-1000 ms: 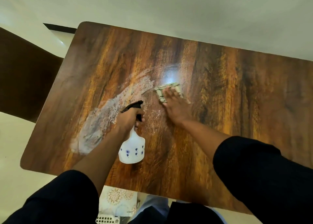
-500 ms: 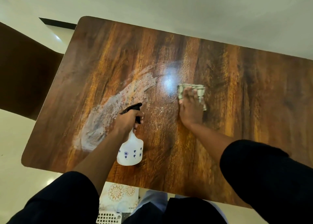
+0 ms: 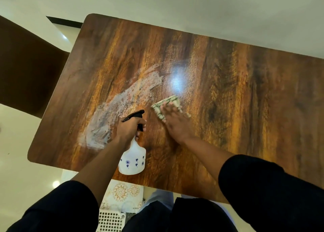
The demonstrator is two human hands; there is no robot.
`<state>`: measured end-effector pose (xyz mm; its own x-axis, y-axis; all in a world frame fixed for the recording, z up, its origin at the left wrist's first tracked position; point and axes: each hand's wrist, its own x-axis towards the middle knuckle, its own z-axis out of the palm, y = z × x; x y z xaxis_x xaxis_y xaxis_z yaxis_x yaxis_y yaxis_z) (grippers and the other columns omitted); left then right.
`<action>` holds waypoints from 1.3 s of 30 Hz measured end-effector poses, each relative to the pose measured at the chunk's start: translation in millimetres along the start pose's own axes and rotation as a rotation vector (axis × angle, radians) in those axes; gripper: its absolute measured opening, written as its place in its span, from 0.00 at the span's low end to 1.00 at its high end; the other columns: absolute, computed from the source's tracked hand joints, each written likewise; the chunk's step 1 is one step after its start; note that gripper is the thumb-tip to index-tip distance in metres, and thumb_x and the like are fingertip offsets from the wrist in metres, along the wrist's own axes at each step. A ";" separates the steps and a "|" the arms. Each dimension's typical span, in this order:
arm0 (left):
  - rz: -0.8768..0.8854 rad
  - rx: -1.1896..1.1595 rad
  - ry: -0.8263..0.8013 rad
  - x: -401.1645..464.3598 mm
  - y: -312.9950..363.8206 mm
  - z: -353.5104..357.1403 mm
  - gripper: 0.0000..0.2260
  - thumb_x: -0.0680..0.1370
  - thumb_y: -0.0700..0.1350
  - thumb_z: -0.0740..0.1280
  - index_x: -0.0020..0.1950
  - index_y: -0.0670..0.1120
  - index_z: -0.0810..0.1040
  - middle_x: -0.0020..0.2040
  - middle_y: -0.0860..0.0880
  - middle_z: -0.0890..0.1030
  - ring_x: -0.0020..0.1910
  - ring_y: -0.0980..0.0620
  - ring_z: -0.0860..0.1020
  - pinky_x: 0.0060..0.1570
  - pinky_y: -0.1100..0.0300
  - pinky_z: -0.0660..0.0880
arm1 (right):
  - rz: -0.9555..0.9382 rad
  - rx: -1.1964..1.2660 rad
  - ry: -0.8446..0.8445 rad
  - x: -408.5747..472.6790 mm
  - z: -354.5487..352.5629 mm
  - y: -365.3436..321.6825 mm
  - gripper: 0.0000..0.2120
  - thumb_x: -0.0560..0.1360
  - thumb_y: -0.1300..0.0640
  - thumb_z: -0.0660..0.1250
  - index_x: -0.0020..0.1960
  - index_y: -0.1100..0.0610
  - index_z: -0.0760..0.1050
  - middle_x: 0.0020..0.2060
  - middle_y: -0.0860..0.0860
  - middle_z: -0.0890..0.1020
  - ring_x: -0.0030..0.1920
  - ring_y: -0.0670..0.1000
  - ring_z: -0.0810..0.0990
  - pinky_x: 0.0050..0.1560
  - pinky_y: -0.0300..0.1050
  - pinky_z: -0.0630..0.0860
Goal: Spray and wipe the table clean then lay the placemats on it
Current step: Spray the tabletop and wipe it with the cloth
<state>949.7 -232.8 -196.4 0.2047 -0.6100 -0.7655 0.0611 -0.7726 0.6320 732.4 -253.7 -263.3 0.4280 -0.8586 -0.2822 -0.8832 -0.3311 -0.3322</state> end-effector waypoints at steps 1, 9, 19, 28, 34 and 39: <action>-0.003 -0.007 0.001 -1.3 -1.7 1.0 0.06 0.77 0.40 0.72 0.50 0.38 0.85 0.37 0.42 0.82 0.25 0.51 0.68 0.23 0.60 0.66 | 0.081 0.008 0.019 1.8 -4.7 9.9 0.28 0.87 0.47 0.47 0.83 0.46 0.40 0.83 0.45 0.44 0.83 0.50 0.40 0.82 0.56 0.40; 0.002 -0.048 -0.019 -15.6 -23.7 6.6 0.05 0.78 0.39 0.71 0.51 0.45 0.85 0.37 0.43 0.81 0.26 0.52 0.69 0.24 0.60 0.65 | 0.469 0.140 0.109 2.9 -38.3 74.1 0.28 0.88 0.50 0.51 0.85 0.48 0.46 0.84 0.46 0.45 0.83 0.50 0.40 0.76 0.48 0.36; -0.043 -0.082 0.099 -32.8 -49.7 -22.0 0.08 0.77 0.41 0.72 0.53 0.39 0.85 0.37 0.43 0.82 0.26 0.52 0.69 0.24 0.60 0.66 | 0.146 0.082 -0.026 -36.0 10.9 -37.9 0.28 0.86 0.47 0.46 0.83 0.47 0.40 0.83 0.48 0.42 0.82 0.53 0.36 0.82 0.62 0.42; -0.087 -0.108 0.176 -40.6 -59.8 -49.4 0.06 0.79 0.41 0.71 0.53 0.40 0.84 0.39 0.41 0.83 0.26 0.52 0.69 0.25 0.59 0.67 | -0.448 -0.050 -0.159 -40.5 49.0 -84.5 0.28 0.86 0.50 0.54 0.84 0.48 0.52 0.84 0.46 0.49 0.84 0.51 0.45 0.82 0.57 0.42; -0.052 -0.082 0.112 -39.6 -60.4 -53.0 0.04 0.79 0.42 0.71 0.46 0.42 0.83 0.39 0.42 0.81 0.24 0.54 0.68 0.23 0.62 0.66 | -0.123 0.018 -0.055 -17.0 7.5 -32.0 0.28 0.87 0.49 0.49 0.83 0.44 0.40 0.82 0.45 0.43 0.82 0.50 0.40 0.83 0.60 0.42; -0.053 -0.097 0.132 -40.8 -64.6 -59.0 0.04 0.78 0.41 0.72 0.48 0.41 0.84 0.37 0.43 0.82 0.25 0.53 0.69 0.22 0.63 0.66 | 0.245 0.053 0.084 7.9 -15.9 25.4 0.28 0.87 0.48 0.49 0.84 0.46 0.41 0.84 0.46 0.44 0.82 0.50 0.39 0.81 0.53 0.42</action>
<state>995.1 -147.7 -198.9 0.3246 -0.5356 -0.7796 0.1678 -0.7786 0.6047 710.4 -275.1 -259.6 0.1833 -0.9408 -0.2850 -0.9463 -0.0903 -0.3105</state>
